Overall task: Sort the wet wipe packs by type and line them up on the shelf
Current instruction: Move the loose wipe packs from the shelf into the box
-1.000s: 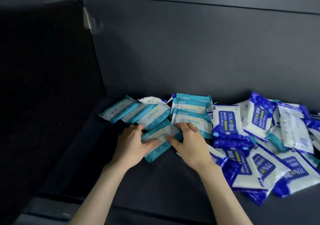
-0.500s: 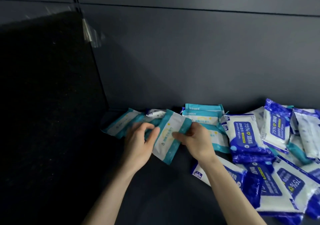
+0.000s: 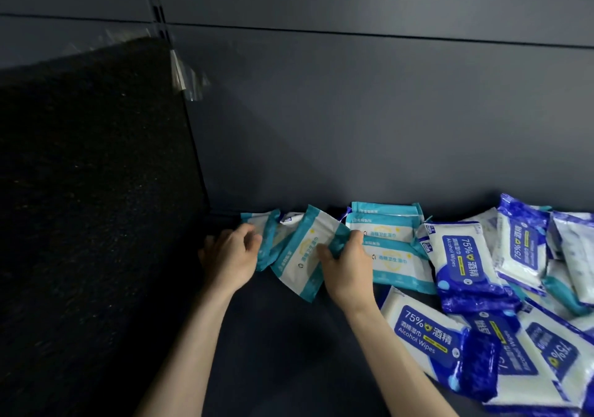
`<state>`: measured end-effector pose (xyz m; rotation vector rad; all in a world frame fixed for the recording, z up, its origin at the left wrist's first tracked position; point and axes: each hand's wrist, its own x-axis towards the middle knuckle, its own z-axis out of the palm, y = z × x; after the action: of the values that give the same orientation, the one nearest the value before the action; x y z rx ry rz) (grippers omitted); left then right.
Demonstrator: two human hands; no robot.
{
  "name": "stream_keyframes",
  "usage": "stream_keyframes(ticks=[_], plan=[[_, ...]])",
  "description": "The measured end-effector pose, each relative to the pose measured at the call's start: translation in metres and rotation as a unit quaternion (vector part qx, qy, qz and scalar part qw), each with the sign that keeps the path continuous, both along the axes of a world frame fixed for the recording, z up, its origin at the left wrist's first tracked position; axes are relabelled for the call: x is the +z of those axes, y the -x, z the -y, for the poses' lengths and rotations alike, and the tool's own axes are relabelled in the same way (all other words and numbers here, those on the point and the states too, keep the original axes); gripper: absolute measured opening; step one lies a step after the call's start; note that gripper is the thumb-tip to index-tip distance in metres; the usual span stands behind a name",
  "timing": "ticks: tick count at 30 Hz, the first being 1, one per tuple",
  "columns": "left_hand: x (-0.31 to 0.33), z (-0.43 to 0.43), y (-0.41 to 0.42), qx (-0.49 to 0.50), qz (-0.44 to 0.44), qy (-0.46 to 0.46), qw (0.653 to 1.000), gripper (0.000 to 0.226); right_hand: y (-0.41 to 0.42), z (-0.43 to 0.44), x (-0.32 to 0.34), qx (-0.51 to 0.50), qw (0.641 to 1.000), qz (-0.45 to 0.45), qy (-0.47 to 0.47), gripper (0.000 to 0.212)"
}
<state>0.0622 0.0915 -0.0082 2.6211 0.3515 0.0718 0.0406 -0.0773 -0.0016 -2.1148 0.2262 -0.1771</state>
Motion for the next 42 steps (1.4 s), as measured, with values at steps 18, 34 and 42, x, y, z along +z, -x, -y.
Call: stream_keyframes(ticks=[18,34,42], plan=[[0.017,0.004,0.024,0.019,-0.017,0.455,0.890,0.045,0.003,0.010,0.003,0.008,0.938,-0.087,-0.335,0.040],[0.031,0.019,0.095,-0.076,0.006,0.642,0.763,0.046,0.067,0.048,0.021,0.103,0.884,-0.011,-0.456,0.033],[0.045,0.074,0.121,-0.171,-0.019,0.617,0.768,0.048,0.135,0.104,0.034,-0.005,0.886,0.076,-0.458,0.039]])
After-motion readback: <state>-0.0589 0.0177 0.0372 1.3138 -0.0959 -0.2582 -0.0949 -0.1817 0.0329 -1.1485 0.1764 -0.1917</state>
